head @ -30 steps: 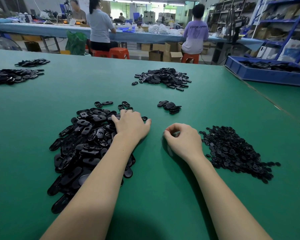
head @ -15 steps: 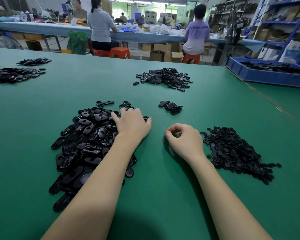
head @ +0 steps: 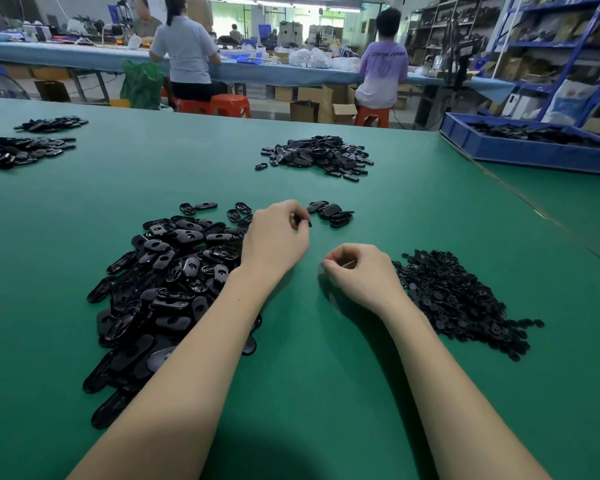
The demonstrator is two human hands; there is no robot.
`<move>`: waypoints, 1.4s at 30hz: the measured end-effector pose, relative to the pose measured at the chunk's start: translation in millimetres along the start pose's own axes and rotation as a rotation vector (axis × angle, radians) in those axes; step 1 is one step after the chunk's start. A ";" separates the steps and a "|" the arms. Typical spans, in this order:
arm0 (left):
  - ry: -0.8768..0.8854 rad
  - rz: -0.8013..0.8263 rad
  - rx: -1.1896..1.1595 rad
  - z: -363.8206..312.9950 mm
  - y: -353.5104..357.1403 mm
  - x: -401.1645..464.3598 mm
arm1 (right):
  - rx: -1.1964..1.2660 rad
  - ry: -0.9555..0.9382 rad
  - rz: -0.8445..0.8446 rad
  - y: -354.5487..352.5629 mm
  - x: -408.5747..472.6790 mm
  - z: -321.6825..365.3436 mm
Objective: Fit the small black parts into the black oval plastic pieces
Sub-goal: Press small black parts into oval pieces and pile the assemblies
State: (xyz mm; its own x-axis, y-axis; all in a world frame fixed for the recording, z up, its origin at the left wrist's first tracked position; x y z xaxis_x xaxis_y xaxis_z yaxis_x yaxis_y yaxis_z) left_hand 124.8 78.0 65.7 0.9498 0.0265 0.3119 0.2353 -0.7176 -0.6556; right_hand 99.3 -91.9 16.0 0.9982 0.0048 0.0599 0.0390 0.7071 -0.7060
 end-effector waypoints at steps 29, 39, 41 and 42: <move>-0.382 0.231 -1.043 4.9 81.6 -39.8 | -0.306 0.349 -0.235 -81.8 -15.9 -59.5; -0.406 0.304 -1.037 6.0 86.6 -41.1 | -0.208 0.304 -0.248 -76.3 -15.9 -52.5; -0.409 0.306 -1.062 5.4 87.6 -40.6 | 0.005 0.254 -0.223 -74.3 -11.5 -49.3; -0.411 0.307 -1.076 5.4 88.0 -40.3 | 0.094 0.223 -0.216 -74.2 -9.5 -45.0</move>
State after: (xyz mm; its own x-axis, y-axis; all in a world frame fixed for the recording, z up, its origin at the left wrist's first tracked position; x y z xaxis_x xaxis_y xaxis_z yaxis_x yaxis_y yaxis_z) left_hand 108.4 17.5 -8.3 0.9773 -0.1680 -0.1295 -0.1210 -0.9430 0.3099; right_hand 89.0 -176.3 36.0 0.9530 -0.3006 0.0380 0.2574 0.7371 -0.6248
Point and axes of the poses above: each hand's wrist, its own x-axis towards the middle knuckle, its own y-axis out of the palm, z = x × y, the point moved 10 cm from there along x, towards the middle knuckle, and after that the axes turned 5 degrees about z, right-handed, at the moved point
